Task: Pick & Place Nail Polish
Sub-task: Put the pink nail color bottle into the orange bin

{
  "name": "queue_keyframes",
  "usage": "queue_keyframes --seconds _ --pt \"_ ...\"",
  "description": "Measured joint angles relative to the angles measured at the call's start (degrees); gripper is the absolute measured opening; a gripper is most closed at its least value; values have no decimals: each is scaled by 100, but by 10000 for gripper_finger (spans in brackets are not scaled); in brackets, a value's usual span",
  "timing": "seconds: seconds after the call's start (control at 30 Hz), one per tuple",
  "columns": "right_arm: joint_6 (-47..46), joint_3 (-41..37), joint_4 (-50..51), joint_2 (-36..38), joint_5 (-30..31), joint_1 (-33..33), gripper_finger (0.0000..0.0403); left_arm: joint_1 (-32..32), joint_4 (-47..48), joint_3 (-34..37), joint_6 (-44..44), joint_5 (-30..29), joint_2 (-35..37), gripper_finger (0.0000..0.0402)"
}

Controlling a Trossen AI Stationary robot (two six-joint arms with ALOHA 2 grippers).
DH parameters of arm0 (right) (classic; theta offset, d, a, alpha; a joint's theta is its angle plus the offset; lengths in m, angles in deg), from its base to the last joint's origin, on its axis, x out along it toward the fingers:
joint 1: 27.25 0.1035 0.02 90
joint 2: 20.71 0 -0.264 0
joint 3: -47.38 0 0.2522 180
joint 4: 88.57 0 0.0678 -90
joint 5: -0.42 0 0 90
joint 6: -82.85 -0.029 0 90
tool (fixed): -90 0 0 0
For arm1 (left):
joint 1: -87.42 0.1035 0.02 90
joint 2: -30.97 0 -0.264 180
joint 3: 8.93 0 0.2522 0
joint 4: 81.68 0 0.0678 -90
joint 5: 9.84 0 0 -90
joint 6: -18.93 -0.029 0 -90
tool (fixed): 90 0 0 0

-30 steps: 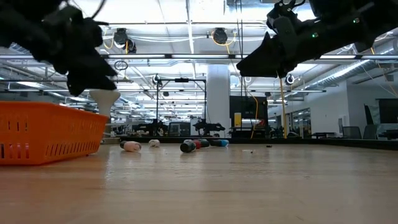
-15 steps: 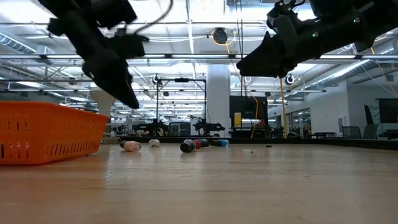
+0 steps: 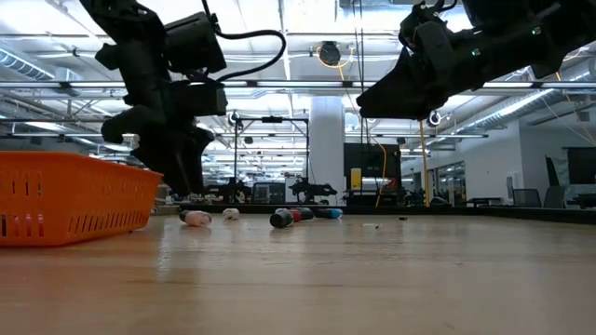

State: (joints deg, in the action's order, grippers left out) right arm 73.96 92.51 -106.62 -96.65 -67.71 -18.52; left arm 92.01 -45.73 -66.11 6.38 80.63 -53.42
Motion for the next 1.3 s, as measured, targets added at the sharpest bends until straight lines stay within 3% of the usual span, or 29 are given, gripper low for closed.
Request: queue_keyframes --seconds 0.47,0.7,0.83,1.1,1.3 --pt "0 0 39 0 33 0 212 120 -319 -18 -197 52 -932 184" --pt "-9 1 42 0 33 0 212 127 -635 -11 0 101 -963 181" --pt "-9 2 70 0 33 0 212 164 -617 -7 133 218 -967 149" --pt "-9 0 79 0 31 0 212 194 -630 2 85 402 -978 32" --pt "-11 0 80 0 31 0 212 140 -711 2 105 325 -970 31"
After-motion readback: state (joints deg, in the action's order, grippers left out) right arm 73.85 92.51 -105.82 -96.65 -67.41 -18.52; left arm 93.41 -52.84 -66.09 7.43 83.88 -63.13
